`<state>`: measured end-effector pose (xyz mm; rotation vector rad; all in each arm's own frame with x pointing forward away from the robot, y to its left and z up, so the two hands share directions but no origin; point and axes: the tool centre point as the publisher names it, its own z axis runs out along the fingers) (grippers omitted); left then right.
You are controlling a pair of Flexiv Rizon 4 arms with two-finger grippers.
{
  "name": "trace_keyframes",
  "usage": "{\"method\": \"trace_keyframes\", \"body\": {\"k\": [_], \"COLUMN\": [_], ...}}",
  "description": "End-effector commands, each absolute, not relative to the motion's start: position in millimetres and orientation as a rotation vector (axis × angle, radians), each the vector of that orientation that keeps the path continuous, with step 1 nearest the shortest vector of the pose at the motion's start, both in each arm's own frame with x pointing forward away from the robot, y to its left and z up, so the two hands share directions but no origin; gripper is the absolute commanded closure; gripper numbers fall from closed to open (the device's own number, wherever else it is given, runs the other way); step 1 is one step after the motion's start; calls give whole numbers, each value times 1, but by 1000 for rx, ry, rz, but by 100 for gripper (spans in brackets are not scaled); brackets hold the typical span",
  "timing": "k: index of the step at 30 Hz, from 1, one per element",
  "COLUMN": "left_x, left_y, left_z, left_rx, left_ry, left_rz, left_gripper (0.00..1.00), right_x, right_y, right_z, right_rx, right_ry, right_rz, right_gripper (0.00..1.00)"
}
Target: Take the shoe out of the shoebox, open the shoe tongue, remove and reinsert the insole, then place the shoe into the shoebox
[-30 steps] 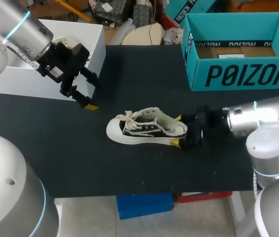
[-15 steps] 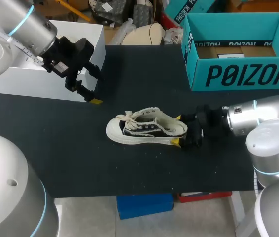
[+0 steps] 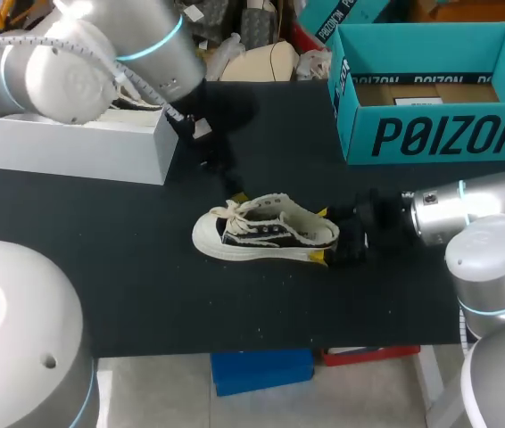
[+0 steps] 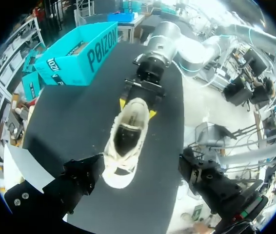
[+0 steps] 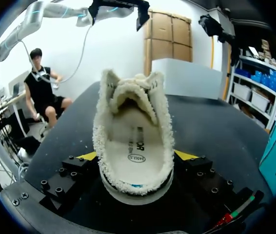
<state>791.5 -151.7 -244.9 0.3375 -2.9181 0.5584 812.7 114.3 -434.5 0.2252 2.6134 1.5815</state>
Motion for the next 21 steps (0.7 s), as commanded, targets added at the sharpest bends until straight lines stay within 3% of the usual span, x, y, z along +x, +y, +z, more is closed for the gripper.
{"method": "trace_keyframes", "body": {"k": [1, 11, 21], "left_x": [809, 809, 822], "left_y": [-166, -166, -172], "left_z": [-245, -245, -250], "left_rx": [368, 368, 1470], "left_ry": [-2801, -2801, -2615], "left_rz": [321, 321, -241], "left_gripper": [0, 0, 0], "right_x": [813, 813, 813], "right_y": [116, 116, 116], "right_z": [-436, -436, -436], "right_rx": [228, 228, 228], "right_ry": [2615, 2615, 2615], "right_rz": [1579, 1579, 1579], "right_gripper": [100, 100, 100]}}
